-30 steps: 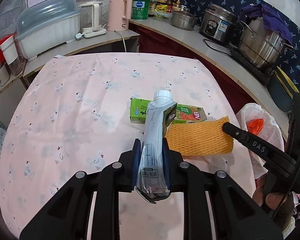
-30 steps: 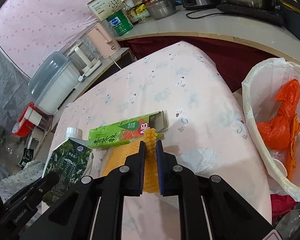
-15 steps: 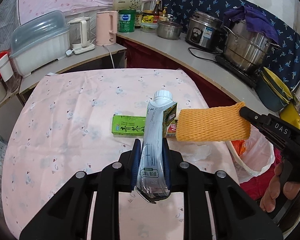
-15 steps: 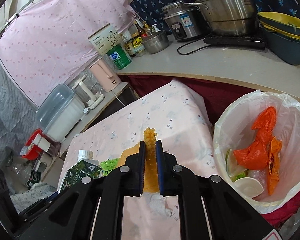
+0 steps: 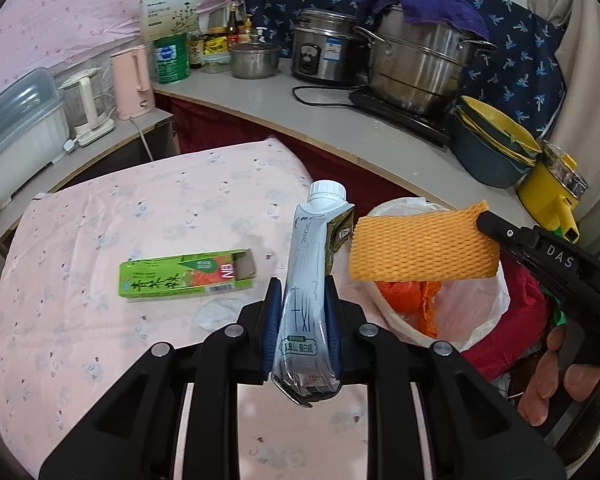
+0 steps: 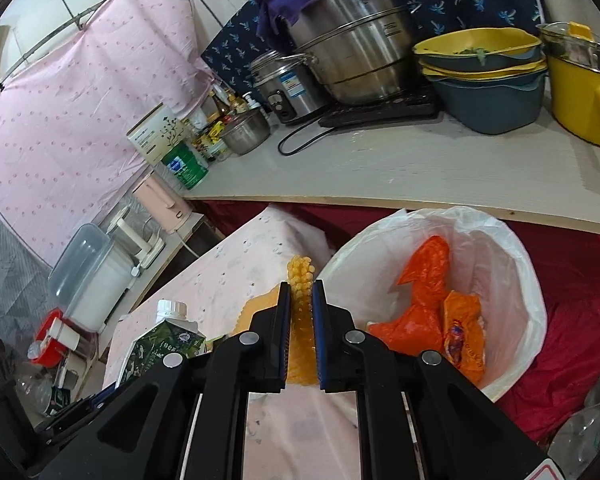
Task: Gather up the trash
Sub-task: 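Carry the carton and mesh sleeve over the bin and open both tools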
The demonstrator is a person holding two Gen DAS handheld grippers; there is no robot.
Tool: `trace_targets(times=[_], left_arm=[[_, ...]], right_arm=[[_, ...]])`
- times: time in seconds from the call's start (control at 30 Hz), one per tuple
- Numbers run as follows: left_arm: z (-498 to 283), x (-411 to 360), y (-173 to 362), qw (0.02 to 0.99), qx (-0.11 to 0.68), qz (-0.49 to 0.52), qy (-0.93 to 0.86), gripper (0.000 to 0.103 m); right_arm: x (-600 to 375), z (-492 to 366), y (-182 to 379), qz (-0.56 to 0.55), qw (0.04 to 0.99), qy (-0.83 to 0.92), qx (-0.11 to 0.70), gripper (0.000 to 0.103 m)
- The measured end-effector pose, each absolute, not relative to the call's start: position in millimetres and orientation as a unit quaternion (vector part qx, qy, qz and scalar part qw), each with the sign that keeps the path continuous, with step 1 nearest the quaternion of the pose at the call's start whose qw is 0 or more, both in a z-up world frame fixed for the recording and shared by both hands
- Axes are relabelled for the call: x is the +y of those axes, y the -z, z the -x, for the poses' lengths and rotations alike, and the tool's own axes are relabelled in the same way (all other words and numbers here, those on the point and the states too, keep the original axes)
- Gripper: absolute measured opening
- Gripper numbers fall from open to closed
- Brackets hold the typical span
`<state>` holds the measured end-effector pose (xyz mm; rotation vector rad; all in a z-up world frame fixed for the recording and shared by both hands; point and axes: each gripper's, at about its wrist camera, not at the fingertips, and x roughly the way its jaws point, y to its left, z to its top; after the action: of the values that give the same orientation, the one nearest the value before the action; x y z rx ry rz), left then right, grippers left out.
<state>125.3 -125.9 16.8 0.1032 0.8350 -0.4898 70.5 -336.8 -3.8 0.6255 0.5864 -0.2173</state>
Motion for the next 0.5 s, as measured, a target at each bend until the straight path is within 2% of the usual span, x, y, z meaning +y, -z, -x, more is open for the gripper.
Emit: trace_targets(times=[0.5], left_arm=[[-116, -238, 0, 0.847, 0.414, -0.084, 0.324, 0.02]], right_arm=[[-435, -9, 20, -0.347, 0.881, 0.2, 0.253, 0.01]])
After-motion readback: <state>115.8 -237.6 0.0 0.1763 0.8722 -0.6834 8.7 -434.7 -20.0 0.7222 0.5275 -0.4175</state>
